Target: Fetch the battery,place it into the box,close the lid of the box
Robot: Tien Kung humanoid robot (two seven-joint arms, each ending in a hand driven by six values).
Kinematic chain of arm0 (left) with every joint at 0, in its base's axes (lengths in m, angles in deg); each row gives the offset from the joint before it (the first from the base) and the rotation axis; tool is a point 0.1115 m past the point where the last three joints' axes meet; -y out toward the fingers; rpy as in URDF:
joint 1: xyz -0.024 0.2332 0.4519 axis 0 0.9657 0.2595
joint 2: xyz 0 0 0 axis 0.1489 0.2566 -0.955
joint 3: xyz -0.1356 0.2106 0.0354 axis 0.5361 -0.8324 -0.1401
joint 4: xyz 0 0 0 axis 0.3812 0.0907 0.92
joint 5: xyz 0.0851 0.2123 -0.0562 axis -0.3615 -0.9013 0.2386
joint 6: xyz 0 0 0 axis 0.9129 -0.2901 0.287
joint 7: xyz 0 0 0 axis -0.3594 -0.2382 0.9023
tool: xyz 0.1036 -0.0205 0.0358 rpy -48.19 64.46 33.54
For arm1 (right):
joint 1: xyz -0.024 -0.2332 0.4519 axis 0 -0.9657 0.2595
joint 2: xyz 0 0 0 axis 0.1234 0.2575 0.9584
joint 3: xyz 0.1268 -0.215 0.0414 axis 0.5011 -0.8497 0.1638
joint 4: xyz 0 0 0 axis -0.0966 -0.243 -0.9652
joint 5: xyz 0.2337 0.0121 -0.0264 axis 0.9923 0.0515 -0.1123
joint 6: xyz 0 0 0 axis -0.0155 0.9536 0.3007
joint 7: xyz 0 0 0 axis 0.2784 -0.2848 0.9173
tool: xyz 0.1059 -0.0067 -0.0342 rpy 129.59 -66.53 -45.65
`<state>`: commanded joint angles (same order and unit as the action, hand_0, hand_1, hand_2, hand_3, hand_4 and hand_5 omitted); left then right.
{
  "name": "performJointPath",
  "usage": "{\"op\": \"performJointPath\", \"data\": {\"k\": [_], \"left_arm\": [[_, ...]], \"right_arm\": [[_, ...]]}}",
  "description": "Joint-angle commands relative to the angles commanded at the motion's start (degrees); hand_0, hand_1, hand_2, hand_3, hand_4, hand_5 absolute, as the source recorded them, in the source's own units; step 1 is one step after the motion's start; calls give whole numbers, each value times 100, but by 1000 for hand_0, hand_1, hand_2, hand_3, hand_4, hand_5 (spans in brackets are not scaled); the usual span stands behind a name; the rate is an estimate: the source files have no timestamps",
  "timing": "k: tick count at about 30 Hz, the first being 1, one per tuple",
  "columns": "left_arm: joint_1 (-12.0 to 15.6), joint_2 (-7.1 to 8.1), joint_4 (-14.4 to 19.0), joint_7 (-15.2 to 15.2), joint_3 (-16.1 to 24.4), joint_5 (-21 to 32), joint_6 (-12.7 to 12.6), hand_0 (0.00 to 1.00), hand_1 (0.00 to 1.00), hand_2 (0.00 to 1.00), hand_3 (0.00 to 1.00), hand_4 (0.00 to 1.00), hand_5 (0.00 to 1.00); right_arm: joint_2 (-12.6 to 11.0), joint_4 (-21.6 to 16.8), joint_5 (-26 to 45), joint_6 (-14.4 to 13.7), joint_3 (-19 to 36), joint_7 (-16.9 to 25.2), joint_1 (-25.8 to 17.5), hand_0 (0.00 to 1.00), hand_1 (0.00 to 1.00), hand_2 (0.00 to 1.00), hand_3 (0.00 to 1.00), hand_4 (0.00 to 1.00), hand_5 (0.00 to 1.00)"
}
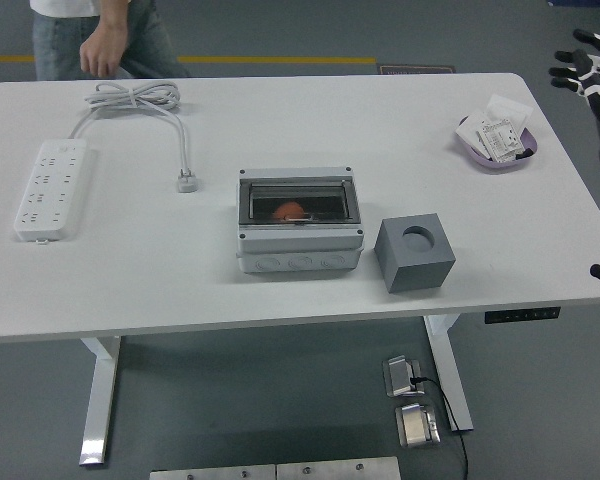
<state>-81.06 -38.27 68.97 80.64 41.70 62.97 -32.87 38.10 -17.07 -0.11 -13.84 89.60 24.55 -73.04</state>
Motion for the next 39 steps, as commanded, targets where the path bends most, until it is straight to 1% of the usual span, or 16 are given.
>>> {"op": "performJointPath", "data": {"k": [4,5,9,12,16,17,22,23,34,35,39], "left_arm": [[30,8,-8,9,-17,51,2,613,674,607,646,709,133],[32,11,-8,15,-32,76,3,613,673,607,646,709,132],[27,24,-6,40,-94,181,10,613,673,607,646,709,132],[18,30,-5,51,-123,231,13,613,673,607,646,709,132],[15,39,-4,55,-133,261,14,613,673,607,646,709,132],[16,42,-4,56,-136,269,14,613,673,607,646,710,136],[18,50,-3,60,-147,302,14,613,673,607,646,710,136],[17,52,-2,61,-148,306,15,613,674,607,646,709,133],[23,55,1,63,-156,317,16,613,674,607,646,710,137],[23,54,2,63,-156,317,16,613,674,607,646,710,137],[22,51,3,62,-158,314,17,613,674,607,646,710,137]], "right_arm": [[41,356,623,85,139,105,-52,639,612,655,735,815,609],[49,437,775,99,157,117,-55,629,610,650,722,822,591],[77,650,1250,143,231,120,-51,629,610,650,722,822,591],[80,720,1398,165,285,104,-44,632,618,656,703,825,588],[64,751,1433,183,336,85,-38,632,618,656,703,825,588],[61,753,1430,189,347,78,-39,645,641,678,701,831,575],[57,746,1357,233,408,38,-51,645,641,678,701,831,575],[54,744,1341,240,417,31,-52,648,642,685,702,834,554],[16,680,1098,272,419,-9,-58,653,642,686,706,834,557],[16,675,1064,273,414,-10,-60,662,646,689,715,838,542],[14,651,915,279,405,-26,-59,662,646,689,715,838,542]]}}
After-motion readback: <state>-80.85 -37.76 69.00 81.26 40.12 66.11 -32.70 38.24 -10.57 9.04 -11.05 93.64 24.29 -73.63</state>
